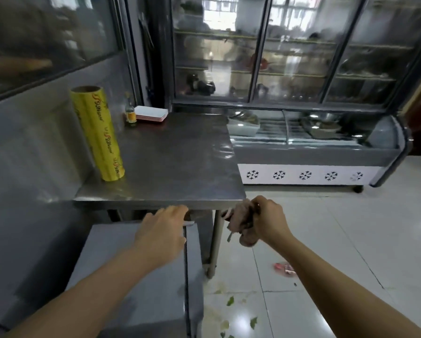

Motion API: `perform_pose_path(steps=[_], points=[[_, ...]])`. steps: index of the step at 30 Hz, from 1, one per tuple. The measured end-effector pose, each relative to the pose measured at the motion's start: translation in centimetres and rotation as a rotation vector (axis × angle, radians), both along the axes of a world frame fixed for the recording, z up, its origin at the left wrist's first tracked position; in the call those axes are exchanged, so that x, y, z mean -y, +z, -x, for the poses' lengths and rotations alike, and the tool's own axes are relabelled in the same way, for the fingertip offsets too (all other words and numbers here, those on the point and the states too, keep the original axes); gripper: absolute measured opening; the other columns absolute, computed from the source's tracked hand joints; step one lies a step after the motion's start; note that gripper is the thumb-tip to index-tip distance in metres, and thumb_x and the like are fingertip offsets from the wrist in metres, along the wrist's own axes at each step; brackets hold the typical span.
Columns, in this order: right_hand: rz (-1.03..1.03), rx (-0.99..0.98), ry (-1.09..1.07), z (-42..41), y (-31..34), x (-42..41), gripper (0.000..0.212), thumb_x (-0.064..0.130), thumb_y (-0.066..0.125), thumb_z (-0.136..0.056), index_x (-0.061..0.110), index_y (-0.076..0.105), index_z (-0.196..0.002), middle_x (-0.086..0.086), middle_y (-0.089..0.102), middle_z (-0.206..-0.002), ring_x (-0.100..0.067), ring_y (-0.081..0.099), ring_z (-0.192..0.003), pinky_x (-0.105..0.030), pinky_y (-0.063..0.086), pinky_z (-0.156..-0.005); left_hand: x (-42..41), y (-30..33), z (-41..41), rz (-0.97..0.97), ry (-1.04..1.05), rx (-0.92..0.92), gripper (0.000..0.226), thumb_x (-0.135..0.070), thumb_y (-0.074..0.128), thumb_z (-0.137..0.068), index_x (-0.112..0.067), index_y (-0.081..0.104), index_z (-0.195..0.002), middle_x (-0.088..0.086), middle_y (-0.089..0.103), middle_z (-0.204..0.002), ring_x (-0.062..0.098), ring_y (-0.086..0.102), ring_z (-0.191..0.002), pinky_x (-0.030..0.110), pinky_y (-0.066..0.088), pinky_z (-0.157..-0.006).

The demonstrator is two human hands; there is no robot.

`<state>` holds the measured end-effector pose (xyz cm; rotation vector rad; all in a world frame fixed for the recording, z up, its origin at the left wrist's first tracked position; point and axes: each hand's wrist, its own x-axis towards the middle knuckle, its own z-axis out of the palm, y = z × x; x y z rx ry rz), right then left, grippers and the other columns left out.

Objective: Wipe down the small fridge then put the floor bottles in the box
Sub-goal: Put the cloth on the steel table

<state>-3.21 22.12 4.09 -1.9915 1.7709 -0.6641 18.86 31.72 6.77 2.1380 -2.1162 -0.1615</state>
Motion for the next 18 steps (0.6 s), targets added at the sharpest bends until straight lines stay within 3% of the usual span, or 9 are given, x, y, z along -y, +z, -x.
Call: perform_pose_path(steps=[5,12,15,18], points=[[0.003,0.041,0.102,-0.2,-0.4,8.4,0.026,0.001,0.040,-0.081,0.009,0.060,-0.097,-0.016,0.064,-0.099,-0.036,0.059,-0.090,-0.042,0.051,-0.077,3.8,-0.8,3.1,-0.035,0.161,-0.068,0.050,-0.023,0.056,-0.083,-0.022,0.039,-0.129,-0.003,0.048,-0.131,0.018,0.047,-0.117,0.033,0.039,-0.091],[0.066,0.129,0.102,-2.9,-2.3,17.8,0.023,0.000,0.043,-0.088,0.007,0.058,-0.103,-0.019,0.059,-0.106,-0.033,0.056,-0.092,-0.034,0.042,-0.072,7.7,-2.3,5.3,-0.057,0.208,0.009,0.053,-0.026,0.056,-0.086,-0.020,0.035,-0.134,0.001,0.046,-0.133,0.020,0.046,-0.117,0.036,0.040,-0.095],[0.001,0.185,0.149,-4.2,-4.0,20.3,0.022,0.007,0.048,-0.090,0.006,0.054,-0.111,-0.020,0.055,-0.116,-0.035,0.055,-0.100,-0.033,0.040,-0.078,8.4,-3.5,5.7,-0.116,0.233,0.003,0.050,-0.024,0.056,-0.085,-0.018,0.036,-0.131,0.003,0.044,-0.133,0.022,0.045,-0.119,0.037,0.040,-0.097],[-0.181,0.059,0.264,-4.5,-6.1,21.2,0.052,0.025,0.058,-0.090,0.011,0.037,-0.136,-0.019,0.043,-0.136,-0.037,0.043,-0.122,-0.036,0.038,-0.097,8.9,-4.4,6.0,-0.135,0.252,0.018,0.050,-0.025,0.056,-0.086,-0.017,0.037,-0.131,0.004,0.044,-0.134,0.023,0.044,-0.120,0.038,0.039,-0.098]])
